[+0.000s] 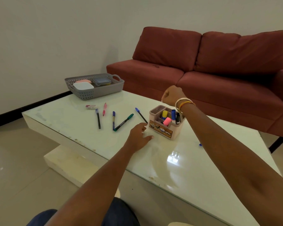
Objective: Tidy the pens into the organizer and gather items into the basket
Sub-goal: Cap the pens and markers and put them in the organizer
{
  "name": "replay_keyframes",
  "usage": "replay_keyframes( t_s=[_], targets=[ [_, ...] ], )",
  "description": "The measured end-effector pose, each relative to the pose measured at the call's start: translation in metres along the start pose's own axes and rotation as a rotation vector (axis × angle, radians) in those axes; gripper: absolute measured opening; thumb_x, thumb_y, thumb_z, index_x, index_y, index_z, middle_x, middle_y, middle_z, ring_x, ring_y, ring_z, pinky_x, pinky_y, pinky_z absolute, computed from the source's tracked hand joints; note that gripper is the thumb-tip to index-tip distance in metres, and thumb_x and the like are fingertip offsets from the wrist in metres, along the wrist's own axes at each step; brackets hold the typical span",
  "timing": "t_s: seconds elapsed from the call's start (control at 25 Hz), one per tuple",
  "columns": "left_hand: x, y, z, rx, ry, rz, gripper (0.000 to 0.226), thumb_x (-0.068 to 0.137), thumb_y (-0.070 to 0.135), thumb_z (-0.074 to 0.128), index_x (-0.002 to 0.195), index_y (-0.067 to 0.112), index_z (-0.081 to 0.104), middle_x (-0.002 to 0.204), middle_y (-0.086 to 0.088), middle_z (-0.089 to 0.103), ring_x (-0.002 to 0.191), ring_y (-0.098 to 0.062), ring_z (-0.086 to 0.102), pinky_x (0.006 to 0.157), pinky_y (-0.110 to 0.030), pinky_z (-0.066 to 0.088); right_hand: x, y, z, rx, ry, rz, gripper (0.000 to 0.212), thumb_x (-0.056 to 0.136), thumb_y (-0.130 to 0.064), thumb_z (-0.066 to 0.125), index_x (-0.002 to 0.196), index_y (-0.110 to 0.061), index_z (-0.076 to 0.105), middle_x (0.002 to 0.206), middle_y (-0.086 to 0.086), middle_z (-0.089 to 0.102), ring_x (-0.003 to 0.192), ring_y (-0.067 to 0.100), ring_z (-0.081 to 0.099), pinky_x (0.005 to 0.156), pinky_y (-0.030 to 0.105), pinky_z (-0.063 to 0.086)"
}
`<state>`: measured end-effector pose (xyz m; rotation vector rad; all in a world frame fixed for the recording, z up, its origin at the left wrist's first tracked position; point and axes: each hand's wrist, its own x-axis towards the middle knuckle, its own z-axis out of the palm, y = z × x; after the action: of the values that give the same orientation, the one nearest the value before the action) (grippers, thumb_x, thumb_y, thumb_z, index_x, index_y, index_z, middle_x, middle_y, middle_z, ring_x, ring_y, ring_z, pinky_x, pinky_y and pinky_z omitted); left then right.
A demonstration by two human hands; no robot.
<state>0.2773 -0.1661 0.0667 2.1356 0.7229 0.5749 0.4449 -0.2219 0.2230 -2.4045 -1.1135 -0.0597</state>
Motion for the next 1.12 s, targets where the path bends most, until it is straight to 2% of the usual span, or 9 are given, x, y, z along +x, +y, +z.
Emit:
replay_keyframes(
  t_s=[0.08,0.16,0.24,0.36,0.44,0.6,0.72,0.92,1.12],
  targets=[
    [-0.01,-0.012,-0.026,0.033,0.108,0.122,0.042,0.079,0.026,0.076,0.117,0.013,0.061,0.1,-0.006,0.067,0.084,-0.014,0.063,0.076,-0.026,0.053,-0.007,-0.029,0.014,0.088,0.082,-0.116,0.017,0.078,-0.013,0.057,0.08,-0.012,0.074,0.088,0.01,0.074,0.083,0.027,0.07,0.082,0.036,0.058],
    [-0.018,-0.034,-0.063,0.116,0.335,0.242,0.025,0.08,0.013,0.073,0.103,0.008,0.067,0.082,-0.003,0.064,0.066,-0.015,0.059,0.067,-0.031,0.055,-0.014,-0.063,0.039,0.137,0.016,-0.25,0.016,0.079,-0.013,0.059,0.082,-0.012,0.075,0.089,0.008,0.075,0.085,0.024,0.069,0.083,0.035,0.057],
    [-0.021,-0.056,-0.101,0.223,0.512,0.221,0.028,0.08,0.005,0.068,0.107,0.004,0.063,0.092,-0.011,0.061,0.075,-0.023,0.061,0.072,-0.034,0.055,-0.017,-0.095,0.071,0.138,-0.064,-0.344,0.017,0.078,-0.012,0.061,0.084,-0.009,0.076,0.093,0.008,0.075,0.09,0.023,0.069,0.086,0.033,0.056],
    [-0.009,-0.096,-0.143,0.237,0.408,-0.167,0.059,0.082,0.014,0.069,0.133,0.006,0.043,0.128,-0.019,0.043,0.115,-0.032,0.05,0.098,-0.039,0.044,-0.013,-0.13,0.125,0.135,-0.163,-0.371,0.018,0.079,-0.012,0.061,0.085,-0.006,0.077,0.095,0.01,0.074,0.094,0.025,0.068,0.085,0.03,0.055],
    [-0.003,-0.113,-0.153,0.315,0.286,-0.289,0.067,0.085,0.018,0.067,0.142,0.006,0.034,0.14,-0.02,0.035,0.13,-0.034,0.038,0.107,-0.04,0.035,-0.006,-0.146,0.16,0.11,-0.215,-0.363,0.019,0.082,-0.014,0.059,0.087,-0.007,0.077,0.096,0.01,0.074,0.094,0.025,0.068,0.081,0.025,0.051],
    [0.001,-0.122,-0.148,0.384,0.369,-0.205,0.055,0.091,0.008,0.049,0.144,0.008,0.034,0.142,-0.014,0.039,0.128,-0.03,0.041,0.101,-0.041,0.04,0.029,-0.181,0.218,0.147,-0.196,-0.35,0.028,0.087,-0.023,0.062,0.113,-0.011,0.065,0.118,0.012,0.063,0.113,0.027,0.057,0.095,0.033,0.048],
    [0.004,-0.125,-0.148,0.276,0.456,-0.199,0.059,0.089,0.0,0.043,0.145,0.017,0.034,0.135,-0.007,0.045,0.119,-0.024,0.05,0.095,-0.039,0.048,0.064,-0.207,0.249,-0.029,-0.195,-0.408,0.046,0.091,-0.022,0.057,0.136,-0.014,0.048,0.139,0.012,0.049,0.127,0.03,0.047,0.104,0.041,0.041],
    [0.008,-0.133,-0.148,0.27,0.48,-0.198,0.057,0.09,0.001,0.041,0.144,0.021,0.037,0.135,-0.004,0.047,0.118,-0.021,0.052,0.094,-0.036,0.049,0.088,-0.22,0.268,-0.078,-0.286,-0.4,0.032,0.094,-0.022,0.053,0.121,-0.008,0.061,0.123,0.015,0.062,0.113,0.032,0.059,0.097,0.039,0.047],
    [0.011,-0.139,-0.148,0.322,0.477,-0.145,0.053,0.09,0.004,0.044,0.141,0.02,0.041,0.131,-0.005,0.049,0.119,-0.022,0.051,0.095,-0.039,0.049,0.073,-0.208,0.235,0.359,-0.206,-0.25,0.026,0.082,-0.02,0.07,0.102,-0.003,0.07,0.105,0.016,0.07,0.098,0.028,0.066,0.088,0.037,0.055]
  ],
)
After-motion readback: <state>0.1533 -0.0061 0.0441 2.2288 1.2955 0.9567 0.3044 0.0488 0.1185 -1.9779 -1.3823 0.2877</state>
